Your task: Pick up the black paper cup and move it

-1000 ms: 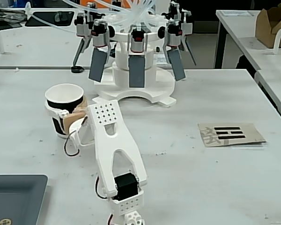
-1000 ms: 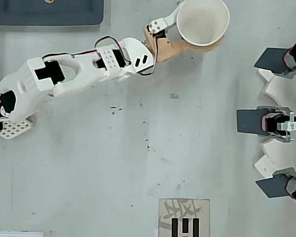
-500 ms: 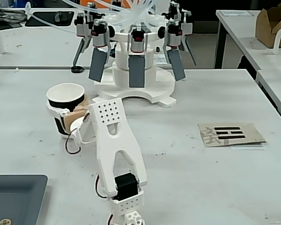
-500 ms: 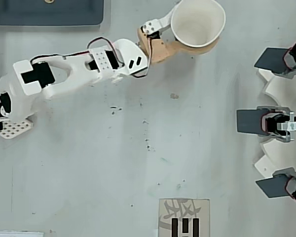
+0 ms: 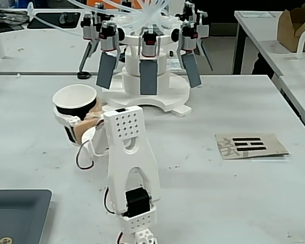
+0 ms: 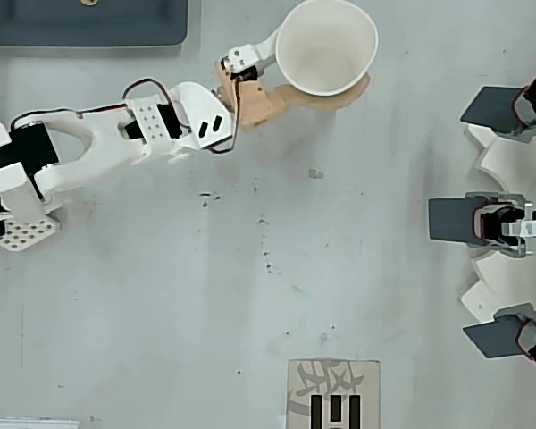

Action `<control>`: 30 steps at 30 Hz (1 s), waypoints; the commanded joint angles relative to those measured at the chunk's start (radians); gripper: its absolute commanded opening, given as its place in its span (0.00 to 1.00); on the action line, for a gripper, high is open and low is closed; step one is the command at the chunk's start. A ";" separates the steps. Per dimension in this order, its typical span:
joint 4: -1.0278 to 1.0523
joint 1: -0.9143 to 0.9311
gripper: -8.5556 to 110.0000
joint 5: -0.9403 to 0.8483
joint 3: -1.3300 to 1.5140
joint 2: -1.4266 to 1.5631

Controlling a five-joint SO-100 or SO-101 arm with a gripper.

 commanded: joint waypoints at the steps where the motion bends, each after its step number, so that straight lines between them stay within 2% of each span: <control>1: -0.026 0.018 0.16 -0.009 0.021 0.110; 21: -0.124 0.110 0.15 -0.021 0.370 0.379; 30: -0.150 0.173 0.15 -0.029 0.414 0.422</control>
